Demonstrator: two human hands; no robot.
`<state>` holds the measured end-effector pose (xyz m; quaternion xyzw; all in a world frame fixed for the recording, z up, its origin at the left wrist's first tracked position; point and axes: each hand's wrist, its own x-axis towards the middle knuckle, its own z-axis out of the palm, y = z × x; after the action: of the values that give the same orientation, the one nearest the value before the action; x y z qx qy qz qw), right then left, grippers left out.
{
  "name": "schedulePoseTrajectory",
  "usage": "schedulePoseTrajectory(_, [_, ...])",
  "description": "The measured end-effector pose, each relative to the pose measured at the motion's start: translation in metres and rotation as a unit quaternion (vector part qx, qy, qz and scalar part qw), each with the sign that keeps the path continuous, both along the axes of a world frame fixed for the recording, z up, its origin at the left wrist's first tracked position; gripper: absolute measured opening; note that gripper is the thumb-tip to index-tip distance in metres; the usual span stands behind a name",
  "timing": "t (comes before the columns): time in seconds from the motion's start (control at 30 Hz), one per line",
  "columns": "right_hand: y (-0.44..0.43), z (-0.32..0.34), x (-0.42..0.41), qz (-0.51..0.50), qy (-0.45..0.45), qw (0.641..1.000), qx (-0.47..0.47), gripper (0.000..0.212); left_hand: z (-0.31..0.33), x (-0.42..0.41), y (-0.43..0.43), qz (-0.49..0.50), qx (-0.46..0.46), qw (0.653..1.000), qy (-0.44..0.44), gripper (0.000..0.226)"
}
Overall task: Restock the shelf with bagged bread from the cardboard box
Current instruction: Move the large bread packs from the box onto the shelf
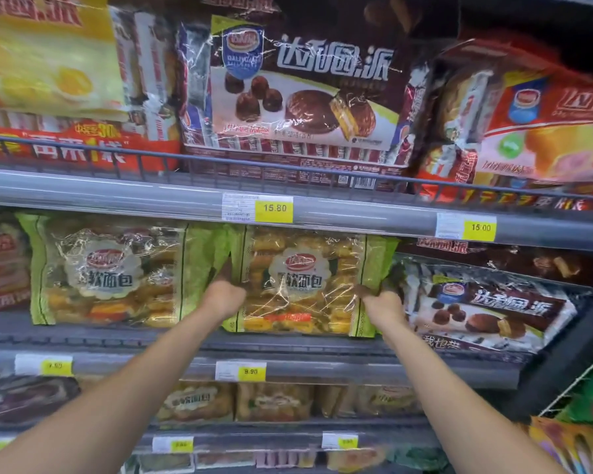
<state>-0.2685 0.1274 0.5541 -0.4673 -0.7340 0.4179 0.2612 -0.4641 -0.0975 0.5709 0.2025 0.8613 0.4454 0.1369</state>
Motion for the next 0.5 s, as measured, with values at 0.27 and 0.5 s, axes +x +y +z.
schedulePoseTrajectory(0.27, [-0.037,-0.023,0.031,0.006,-0.023,0.961,0.275,0.047,-0.015,0.029,-0.028,-0.067,0.019,0.991,0.118,0.085])
schedulePoseTrajectory(0.5, [-0.049,-0.021,0.027,0.194,-0.172,0.937,0.235,0.007,-0.037,0.036,-0.033,-0.121,-0.067,0.954,0.265,0.014])
